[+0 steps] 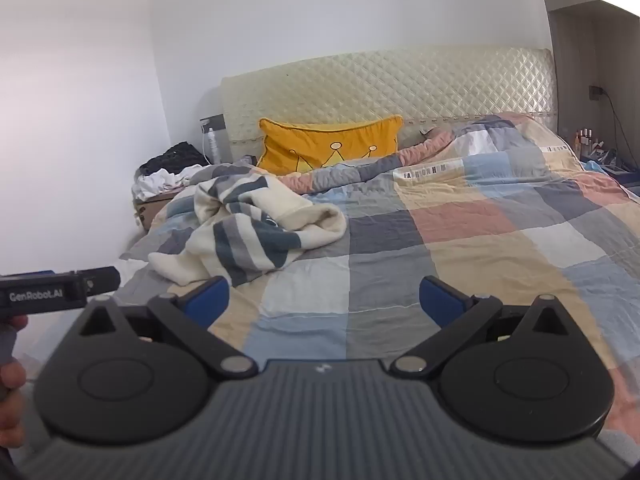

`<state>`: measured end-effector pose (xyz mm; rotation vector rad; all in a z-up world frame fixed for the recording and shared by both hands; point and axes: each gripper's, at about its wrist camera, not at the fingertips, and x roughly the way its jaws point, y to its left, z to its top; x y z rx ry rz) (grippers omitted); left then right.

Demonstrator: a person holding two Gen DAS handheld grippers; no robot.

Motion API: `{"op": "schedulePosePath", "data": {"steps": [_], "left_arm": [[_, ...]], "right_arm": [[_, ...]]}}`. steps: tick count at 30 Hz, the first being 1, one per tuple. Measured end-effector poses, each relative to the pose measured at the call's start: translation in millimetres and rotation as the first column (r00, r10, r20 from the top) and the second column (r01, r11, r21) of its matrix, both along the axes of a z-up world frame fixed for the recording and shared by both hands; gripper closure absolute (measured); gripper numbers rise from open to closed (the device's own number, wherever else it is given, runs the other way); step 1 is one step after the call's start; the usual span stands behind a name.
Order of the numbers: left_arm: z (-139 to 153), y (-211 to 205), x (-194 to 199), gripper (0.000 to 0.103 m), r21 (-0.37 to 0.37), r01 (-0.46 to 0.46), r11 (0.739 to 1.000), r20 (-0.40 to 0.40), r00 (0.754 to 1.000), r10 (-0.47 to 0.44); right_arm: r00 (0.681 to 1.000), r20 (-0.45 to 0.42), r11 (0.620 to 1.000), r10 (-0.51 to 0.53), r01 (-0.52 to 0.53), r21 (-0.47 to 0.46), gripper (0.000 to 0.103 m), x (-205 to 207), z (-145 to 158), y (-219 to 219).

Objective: Fold large clothes

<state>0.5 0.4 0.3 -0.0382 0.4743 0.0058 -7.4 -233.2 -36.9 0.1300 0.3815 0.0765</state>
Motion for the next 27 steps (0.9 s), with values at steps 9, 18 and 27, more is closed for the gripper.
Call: {"op": "schedulePosePath", "data": {"steps": [9,18,27], "left_arm": [[-10,1,6,0.000,0.014,0.007,1.000,0.001,1.000,-0.007],[-7,-1,9,0.000,0.010,0.017,1.000,-0.007,1.000,-0.017],[-9,-1,10,0.000,0.014,0.019,1.000,-0.007,1.000,-0.019]], "right_arm": [[1.000,-0.002,0.999,-0.001,0.001,0.041,0.000,1,2,-8],[1.000,0.002,0.999,-0.002,0.002,0.035,0.000,-3,4,-13],[1.000,-0.008,0.999,-0.013,0.014,0.038,0.000,0,3,-8]]}}
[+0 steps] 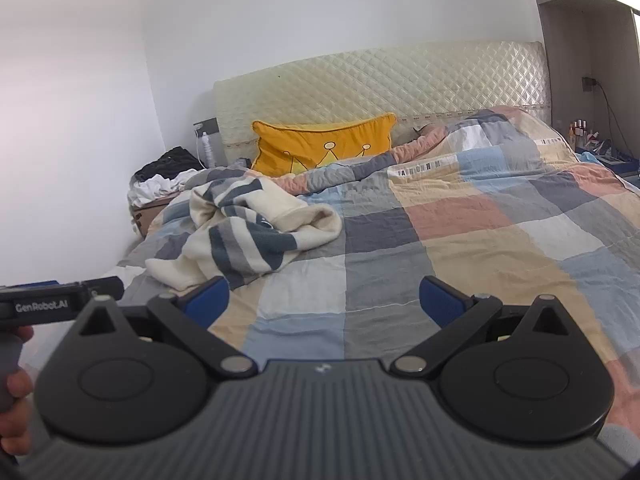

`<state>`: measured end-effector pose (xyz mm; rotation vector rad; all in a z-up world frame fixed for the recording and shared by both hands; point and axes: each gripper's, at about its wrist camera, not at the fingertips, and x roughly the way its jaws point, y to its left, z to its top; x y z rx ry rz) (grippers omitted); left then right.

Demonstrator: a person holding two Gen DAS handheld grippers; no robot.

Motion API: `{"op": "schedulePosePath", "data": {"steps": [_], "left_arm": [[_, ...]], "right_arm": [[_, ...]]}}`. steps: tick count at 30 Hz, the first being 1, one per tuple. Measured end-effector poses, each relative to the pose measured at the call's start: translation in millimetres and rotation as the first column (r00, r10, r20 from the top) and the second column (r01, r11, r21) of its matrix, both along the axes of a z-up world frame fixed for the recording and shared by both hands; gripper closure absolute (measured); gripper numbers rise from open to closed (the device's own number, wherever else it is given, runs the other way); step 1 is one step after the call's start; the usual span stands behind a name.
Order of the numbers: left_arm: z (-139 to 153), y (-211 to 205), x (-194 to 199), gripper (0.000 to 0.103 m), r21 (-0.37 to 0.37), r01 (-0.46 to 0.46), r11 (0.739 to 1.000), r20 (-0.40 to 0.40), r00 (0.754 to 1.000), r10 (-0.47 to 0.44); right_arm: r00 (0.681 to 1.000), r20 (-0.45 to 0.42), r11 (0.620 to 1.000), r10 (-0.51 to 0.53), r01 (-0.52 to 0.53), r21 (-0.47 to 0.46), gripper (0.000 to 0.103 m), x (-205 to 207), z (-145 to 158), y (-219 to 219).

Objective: Fold large clothes

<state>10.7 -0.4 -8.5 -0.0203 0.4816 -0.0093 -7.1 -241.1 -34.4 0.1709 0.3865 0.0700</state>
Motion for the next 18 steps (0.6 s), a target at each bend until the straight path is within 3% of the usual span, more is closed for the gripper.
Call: {"op": "schedulePosePath", "data": {"steps": [18], "left_arm": [[-7.7,-2.2,3.4,0.000,0.009,0.003,1.000,-0.004,1.000,-0.003]], "right_arm": [[1.000,-0.017,1.000,-0.009,0.009,-0.002,0.000,3.4,-4.8,2.3]]}}
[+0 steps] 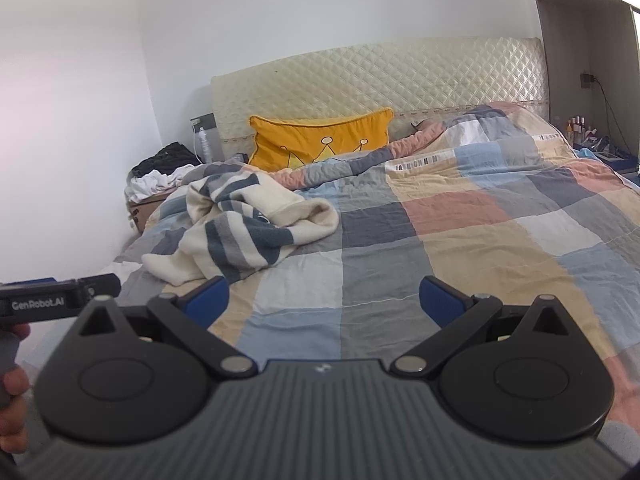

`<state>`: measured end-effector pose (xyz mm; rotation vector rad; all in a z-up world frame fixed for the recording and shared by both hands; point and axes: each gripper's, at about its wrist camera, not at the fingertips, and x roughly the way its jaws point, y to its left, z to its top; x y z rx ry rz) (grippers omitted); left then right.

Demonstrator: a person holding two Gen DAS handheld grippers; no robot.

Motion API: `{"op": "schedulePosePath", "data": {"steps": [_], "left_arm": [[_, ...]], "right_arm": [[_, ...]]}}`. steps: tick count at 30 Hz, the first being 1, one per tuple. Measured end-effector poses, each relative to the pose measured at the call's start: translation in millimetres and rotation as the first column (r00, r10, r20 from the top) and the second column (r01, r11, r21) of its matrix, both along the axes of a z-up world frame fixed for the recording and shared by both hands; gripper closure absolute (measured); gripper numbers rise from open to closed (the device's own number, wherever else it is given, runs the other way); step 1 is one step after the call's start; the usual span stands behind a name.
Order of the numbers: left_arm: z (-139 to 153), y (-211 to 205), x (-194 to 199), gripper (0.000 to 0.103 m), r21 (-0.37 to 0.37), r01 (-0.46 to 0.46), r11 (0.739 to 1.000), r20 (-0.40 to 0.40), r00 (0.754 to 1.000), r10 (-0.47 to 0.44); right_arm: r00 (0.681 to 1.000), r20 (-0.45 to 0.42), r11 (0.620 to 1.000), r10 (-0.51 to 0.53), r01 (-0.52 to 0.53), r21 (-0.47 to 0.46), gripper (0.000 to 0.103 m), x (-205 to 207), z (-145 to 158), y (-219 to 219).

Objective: Fold large clothes

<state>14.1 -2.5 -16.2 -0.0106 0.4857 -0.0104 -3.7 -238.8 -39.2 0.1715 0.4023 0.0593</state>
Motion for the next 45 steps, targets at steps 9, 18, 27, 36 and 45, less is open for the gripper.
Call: {"op": "schedulePosePath", "data": {"steps": [9,18,27,36,45], "left_arm": [[1,0,-1,0.000,-0.004,-0.001,1.000,-0.001,1.000,0.001],[1,-1,-1,0.000,-0.005,0.000,1.000,-0.005,1.000,0.000],[2,-8,-1,0.000,0.017,-0.014,1.000,-0.004,1.000,0.014],[6,-20,-8,0.000,0.005,0.001,1.000,0.003,1.000,-0.001],[6,-12,-8,0.000,-0.016,0.027,1.000,0.010,1.000,-0.026]], "right_arm": [[1.000,-0.005,1.000,-0.010,0.010,-0.001,0.000,-1,-2,0],[1.000,-0.010,1.000,-0.008,0.008,0.002,0.000,-1,-3,0],[1.000,-0.017,1.000,-0.006,0.006,0.011,0.000,0,-5,-1],[0.999,-0.032,0.999,0.019,-0.018,0.030,0.000,4,-8,-14],[0.998,-0.062,0.999,0.011,-0.008,0.037,0.000,-3,-10,-13]]}}
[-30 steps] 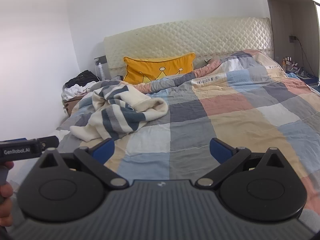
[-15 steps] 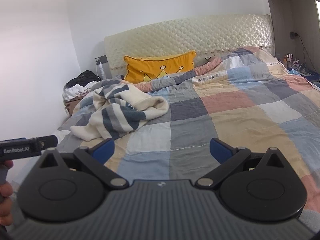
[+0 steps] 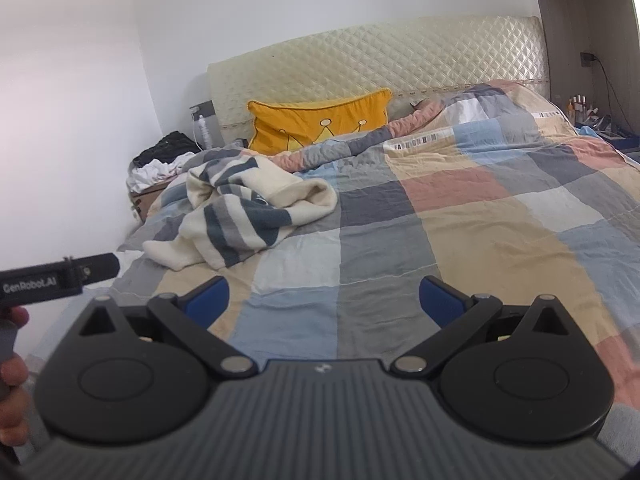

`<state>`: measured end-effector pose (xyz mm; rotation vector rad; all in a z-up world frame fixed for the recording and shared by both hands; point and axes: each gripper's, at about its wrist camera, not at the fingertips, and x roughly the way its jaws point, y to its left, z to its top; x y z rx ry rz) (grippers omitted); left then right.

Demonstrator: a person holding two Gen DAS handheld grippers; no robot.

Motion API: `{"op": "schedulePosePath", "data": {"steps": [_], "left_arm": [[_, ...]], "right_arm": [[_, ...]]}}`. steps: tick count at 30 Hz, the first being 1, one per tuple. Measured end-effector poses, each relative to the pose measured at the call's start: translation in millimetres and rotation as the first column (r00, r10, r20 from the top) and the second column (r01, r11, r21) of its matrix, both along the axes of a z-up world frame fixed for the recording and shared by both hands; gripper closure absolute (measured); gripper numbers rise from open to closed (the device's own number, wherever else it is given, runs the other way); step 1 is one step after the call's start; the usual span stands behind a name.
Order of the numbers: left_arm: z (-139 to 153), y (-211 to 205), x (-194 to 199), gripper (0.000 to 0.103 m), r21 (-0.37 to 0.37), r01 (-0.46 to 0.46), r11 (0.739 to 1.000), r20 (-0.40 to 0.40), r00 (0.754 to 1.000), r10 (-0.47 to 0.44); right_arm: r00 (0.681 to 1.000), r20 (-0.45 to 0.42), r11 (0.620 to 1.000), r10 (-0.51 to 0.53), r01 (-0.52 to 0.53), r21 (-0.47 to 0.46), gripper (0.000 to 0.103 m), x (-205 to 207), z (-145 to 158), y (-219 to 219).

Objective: Fold large clothes

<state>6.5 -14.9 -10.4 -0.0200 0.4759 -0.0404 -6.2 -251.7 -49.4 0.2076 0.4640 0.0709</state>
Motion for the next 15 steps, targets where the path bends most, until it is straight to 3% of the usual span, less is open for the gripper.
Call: {"op": "schedulePosePath", "data": {"steps": [7,15], "left_arm": [[2,2,46,0.000,0.024,0.059,0.998,0.022,0.998,-0.060],[10,0,146,0.000,0.016,0.161,0.987,-0.001,0.987,-0.161]], "right_arm": [[1.000,0.002,1.000,0.018,-0.018,0.005,0.000,25,1,-2],[0.997,-0.002,0.996,0.083,-0.083,-0.012,0.000,96,6,-2]]}}
